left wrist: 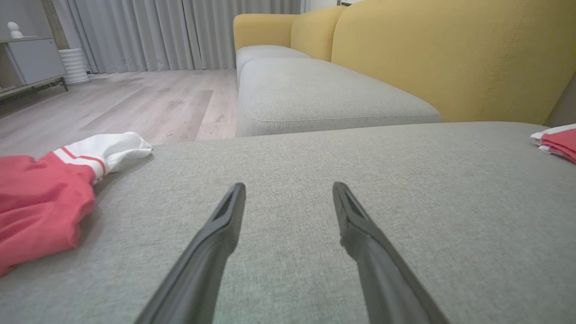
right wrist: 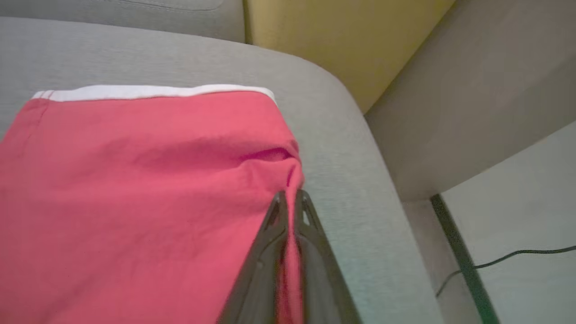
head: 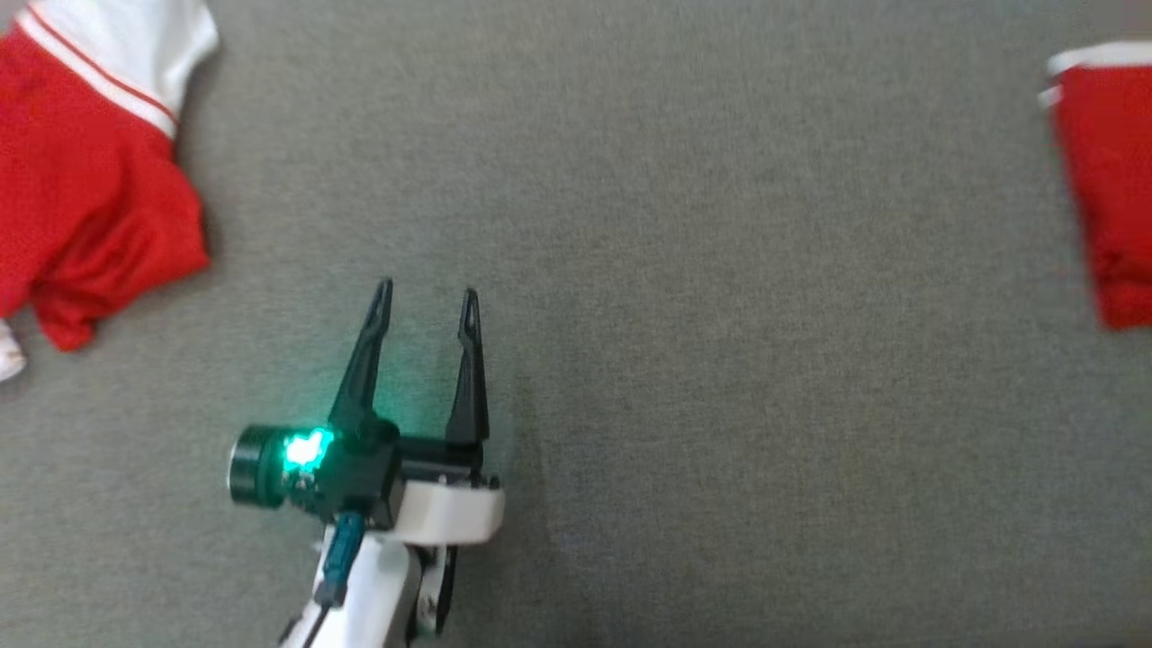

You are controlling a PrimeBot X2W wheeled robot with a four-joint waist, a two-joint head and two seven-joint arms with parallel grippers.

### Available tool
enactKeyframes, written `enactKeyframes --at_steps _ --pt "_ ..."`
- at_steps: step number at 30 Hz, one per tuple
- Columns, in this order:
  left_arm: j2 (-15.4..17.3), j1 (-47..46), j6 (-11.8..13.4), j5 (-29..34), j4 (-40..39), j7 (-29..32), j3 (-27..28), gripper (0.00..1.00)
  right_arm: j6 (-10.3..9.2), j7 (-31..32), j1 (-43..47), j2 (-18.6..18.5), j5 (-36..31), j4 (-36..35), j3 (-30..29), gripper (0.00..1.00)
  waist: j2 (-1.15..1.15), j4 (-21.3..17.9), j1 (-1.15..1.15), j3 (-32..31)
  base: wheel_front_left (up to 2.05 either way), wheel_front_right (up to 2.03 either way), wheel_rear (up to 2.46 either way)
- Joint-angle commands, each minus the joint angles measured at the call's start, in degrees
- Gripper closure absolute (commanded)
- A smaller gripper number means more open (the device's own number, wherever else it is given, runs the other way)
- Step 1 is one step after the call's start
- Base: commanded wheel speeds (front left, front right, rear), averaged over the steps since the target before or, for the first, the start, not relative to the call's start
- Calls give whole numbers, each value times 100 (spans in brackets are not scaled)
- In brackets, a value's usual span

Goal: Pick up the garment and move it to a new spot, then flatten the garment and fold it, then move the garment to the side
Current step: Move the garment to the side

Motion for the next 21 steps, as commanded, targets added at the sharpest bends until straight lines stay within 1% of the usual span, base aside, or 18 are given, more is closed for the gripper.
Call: enactKeyframes --at_steps 1,2,3,4,6,9,11,13,15,17,18,20,21 --pt "-9 -130 -29 70 -167 -29 114 0 -4 -62 -25 -361 -157 -31 -58 100 0 -74 -1 237 0 0 0" --pt "-9 -177 -36 73 -160 -29 104 0 -4 -132 -86 -471 -376 35 -144 100 0 -72 -1 278 0 0 0" --pt "-9 -217 -43 72 -149 -29 92 0 -4 -227 -153 -572 -672 107 -241 75 0 -66 -1 309 0 0 0" --pt "-9 -246 -48 68 -135 -29 81 0 -4 -295 -219 -590 -931 184 -358 0 0 -60 -1 320 0 0 0" --pt "-9 -283 -55 38 -100 -29 50 0 -4 -407 -333 -469 -1367 350 -682 0 0 -38 -1 300 0 0 0" --pt "-9 -295 -51 -54 -45 -29 -15 0 -4 -605 -368 -227 -2191 485 -1144 0 0 22 -1 161 0 0 0" --pt "-9 -262 -35 -101 -14 -29 -62 0 -4 -704 -298 92 -2689 482 -1463 0 0 68 -1 -7 0 0 0" --pt "-9 -190 -10 -143 8 -29 -82 0 -4 -819 -173 571 -3005 370 -1710 0 0 102 -1 -216 0 0 0" --pt "-9 -86 11 -179 31 -29 -76 0 -4 -943 -12 1229 -3003 211 -1851 0 0 123 -1 -469 0 0 0" --pt "-9 46 24 -237 51 -29 -37 0 -4 -1109 192 1912 -2725 41 -1697 0 0 132 -1 -730 0 0 0" --pt "-9 46 24 -237 51 -29 -37 0 -4 -1109 192 1912 -2725 41 -1697 0 0 132 -1 -730 0 0 0" --pt "-9 196 26 -308 88 -29 15 0 -4 -1305 425 2497 -2247 -146 -1287 0 0 141 -1 -1024 0 0 0" --pt "-9 269 21 -327 116 -29 38 0 -4 -1378 549 2691 -1985 -211 -1078 0 0 145 -1 -1163 0 0 0"
